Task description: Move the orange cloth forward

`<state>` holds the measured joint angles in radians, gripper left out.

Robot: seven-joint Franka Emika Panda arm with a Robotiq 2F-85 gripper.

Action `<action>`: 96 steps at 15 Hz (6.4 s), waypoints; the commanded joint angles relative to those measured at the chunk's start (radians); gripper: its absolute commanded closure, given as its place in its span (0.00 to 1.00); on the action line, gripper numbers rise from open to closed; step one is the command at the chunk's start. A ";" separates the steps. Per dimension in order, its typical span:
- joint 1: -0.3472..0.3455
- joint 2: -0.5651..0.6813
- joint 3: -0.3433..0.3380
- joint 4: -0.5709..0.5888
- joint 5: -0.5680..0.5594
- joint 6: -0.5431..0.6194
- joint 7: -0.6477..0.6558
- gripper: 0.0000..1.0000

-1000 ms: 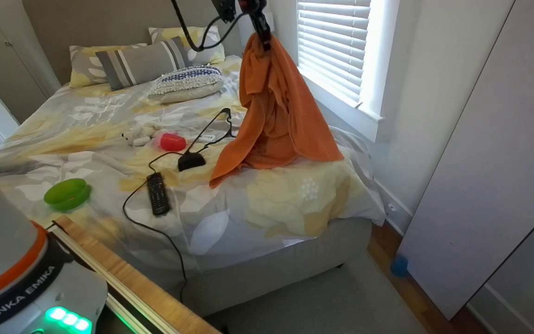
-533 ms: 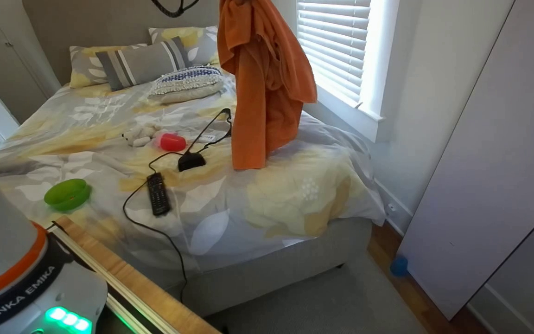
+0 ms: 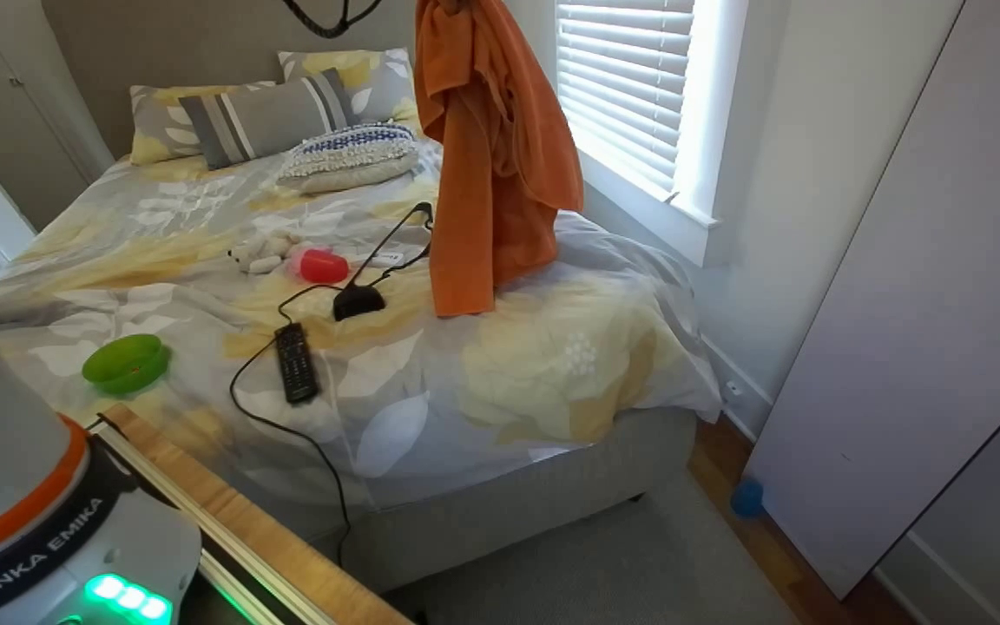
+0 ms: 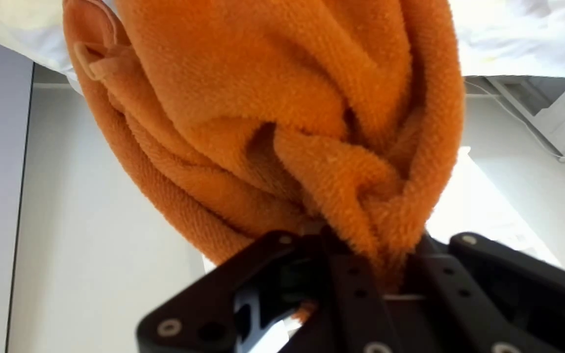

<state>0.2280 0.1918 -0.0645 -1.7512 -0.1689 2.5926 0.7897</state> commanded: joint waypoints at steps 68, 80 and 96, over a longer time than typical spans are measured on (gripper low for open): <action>0.313 1.074 0.337 1.366 0.260 -0.573 -1.042 0.61; 0.267 0.947 0.393 1.259 0.380 -0.640 -0.886 0.00; 0.349 0.875 0.369 1.290 0.406 -0.893 -0.561 0.00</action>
